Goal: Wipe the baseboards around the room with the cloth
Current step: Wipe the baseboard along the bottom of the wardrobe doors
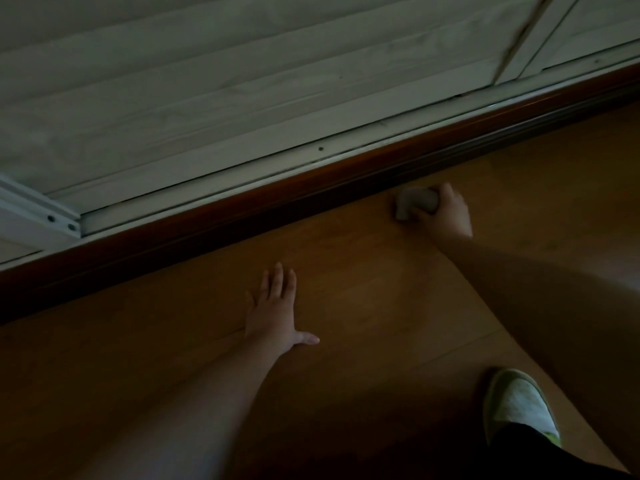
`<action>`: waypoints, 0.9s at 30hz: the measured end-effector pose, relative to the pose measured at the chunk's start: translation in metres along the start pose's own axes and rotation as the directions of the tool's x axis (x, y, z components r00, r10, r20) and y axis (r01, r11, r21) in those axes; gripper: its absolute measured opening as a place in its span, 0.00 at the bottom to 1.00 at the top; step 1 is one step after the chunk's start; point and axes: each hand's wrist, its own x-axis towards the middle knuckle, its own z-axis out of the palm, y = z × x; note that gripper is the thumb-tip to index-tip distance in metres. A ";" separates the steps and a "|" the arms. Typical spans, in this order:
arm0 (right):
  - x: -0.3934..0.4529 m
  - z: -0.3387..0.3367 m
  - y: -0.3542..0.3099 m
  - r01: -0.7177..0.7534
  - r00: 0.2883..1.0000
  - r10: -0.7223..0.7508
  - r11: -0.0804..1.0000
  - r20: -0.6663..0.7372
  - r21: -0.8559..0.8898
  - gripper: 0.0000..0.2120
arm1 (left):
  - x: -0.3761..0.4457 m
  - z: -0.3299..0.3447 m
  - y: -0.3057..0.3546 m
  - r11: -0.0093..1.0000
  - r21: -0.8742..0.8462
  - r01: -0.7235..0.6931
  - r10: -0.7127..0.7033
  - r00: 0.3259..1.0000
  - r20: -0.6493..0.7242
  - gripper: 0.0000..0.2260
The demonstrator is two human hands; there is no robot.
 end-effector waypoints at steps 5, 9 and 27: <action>-0.036 0.046 -0.037 0.168 0.978 -0.183 0.975 0.099 0.143 0.26 | 0.002 0.001 0.000 1.000 0.009 0.002 -0.002 1.000 -0.005 0.62; -0.065 0.072 -0.072 0.302 0.919 -0.338 0.934 0.200 0.194 0.26 | 0.002 0.002 0.002 1.000 0.027 0.008 -0.008 1.000 -0.019 0.62; 0.016 0.008 -0.033 0.238 0.967 -0.236 0.971 0.100 -0.013 0.24 | 0.003 0.004 0.000 1.000 0.009 0.000 0.001 1.000 -0.030 0.61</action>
